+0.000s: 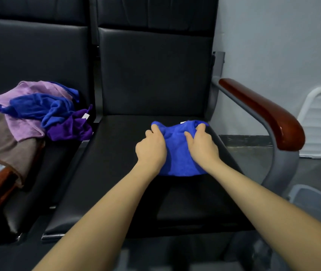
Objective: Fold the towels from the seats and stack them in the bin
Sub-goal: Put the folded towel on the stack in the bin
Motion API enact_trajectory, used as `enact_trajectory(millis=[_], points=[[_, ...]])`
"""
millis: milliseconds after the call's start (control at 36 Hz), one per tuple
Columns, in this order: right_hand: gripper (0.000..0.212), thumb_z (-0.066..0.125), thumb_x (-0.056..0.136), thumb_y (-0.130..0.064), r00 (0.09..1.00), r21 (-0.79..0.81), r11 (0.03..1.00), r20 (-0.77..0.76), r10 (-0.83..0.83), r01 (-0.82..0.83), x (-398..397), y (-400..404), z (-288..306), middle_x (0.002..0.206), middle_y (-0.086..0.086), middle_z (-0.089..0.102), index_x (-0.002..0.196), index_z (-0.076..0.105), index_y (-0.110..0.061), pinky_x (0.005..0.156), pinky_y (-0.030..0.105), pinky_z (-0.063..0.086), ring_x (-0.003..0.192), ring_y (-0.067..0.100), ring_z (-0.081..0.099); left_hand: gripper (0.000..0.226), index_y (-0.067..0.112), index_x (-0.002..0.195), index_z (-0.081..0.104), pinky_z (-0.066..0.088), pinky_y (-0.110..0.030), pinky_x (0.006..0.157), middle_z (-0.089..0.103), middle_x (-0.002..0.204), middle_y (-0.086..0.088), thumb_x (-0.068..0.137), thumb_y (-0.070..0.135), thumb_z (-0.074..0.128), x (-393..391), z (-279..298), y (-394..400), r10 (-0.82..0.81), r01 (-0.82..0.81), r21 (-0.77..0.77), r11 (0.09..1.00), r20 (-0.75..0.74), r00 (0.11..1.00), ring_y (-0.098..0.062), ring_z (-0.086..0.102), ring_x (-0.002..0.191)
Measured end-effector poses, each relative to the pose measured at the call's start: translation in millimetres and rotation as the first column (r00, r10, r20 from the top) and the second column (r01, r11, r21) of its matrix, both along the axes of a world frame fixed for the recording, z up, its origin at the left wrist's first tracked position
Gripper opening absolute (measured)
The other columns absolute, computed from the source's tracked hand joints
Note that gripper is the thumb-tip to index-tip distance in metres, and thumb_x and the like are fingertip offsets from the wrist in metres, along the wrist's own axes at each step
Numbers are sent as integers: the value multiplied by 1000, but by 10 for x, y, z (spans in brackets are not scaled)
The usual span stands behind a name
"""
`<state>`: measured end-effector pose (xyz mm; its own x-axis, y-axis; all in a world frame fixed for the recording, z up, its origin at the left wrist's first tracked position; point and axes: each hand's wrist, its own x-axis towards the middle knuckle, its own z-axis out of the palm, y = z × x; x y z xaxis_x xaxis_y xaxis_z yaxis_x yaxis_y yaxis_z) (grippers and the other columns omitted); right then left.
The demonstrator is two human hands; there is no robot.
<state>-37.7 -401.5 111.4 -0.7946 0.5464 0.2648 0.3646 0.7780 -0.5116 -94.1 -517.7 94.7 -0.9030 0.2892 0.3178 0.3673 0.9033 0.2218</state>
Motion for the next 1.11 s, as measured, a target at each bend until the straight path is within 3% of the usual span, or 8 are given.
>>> enact_trajectory(millis=[194, 333, 583, 694, 889, 1028, 1111], points=[[40, 40, 100, -38, 986, 11, 992, -116, -121, 123, 404, 134, 295, 103, 18, 64, 120, 36, -4, 72, 42, 44, 94, 39, 61, 29, 5, 128, 34, 17, -27, 44, 55, 108, -7, 102, 18, 32, 207, 316, 271, -145, 150, 41, 988, -99, 984, -25, 63, 79], [41, 39, 100, -38, 949, 90, 957, -185, -254, 274, 948, 424, 578, 111, 19, 62, 123, 36, -3, 76, 43, 43, 103, 40, 59, 25, 6, 122, 37, 22, -26, 43, 57, 104, -6, 102, 21, 33, 571, 529, 692, -284, 299, 83, 951, -156, 946, -25, 63, 74], [36, 37, 101, -35, 857, 30, 891, -291, -426, 453, 1917, 1234, 759, 103, 18, 64, 122, 36, -6, 70, 38, 38, 94, 39, 60, 30, 5, 125, 36, 34, -35, 57, 54, 110, -9, 103, 24, 30, 1434, 891, 1639, -547, 588, 121, 800, -257, 797, -33, 63, 83], [34, 37, 101, -35, 816, 18, 848, -286, -503, 530, 2403, 1727, 611, 100, 18, 65, 118, 37, -5, 66, 35, 34, 92, 39, 61, 30, 3, 126, 36, 29, -31, 49, 55, 111, -11, 103, 22, 31, 1882, 792, 2232, -660, 689, 40, 724, -249, 709, -32, 62, 82], [34, 41, 100, -32, 767, -93, 783, -162, -621, 614, 3069, 2526, -45, 106, 23, 62, 118, 38, -4, 69, 37, 34, 98, 42, 59, 27, 4, 125, 35, 39, -35, 62, 55, 111, -11, 102, 17, 29, 2421, 97, 3194, -762, 763, 0, 647, -28, 647, -32, 62, 86], [17, 47, 91, -14, 782, -276, 772, -100, -615, 572, 3289, 2974, -700, 86, 13, 54, 103, 36, -8, 64, 39, 40, 79, 34, 54, 24, 5, 123, 35, 38, -38, 69, 53, 118, -12, 102, 14, 27, 2557, -533, 3614, -747, 760, -25, 650, 165, 644, -34, 60, 98], [16, 48, 89, -12, 782, -389, 725, -21, -623, 568, 3380, 3265, -1248, 83, 12, 55, 97, 36, -7, 71, 43, 45, 79, 35, 55, 27, 6, 126, 32, 43, -42, 74, 51, 121, -13, 100, 10, 27, 2651, -1037, 3893, -715, 755, -49, 654, 289, 637, -35, 58, 102]])
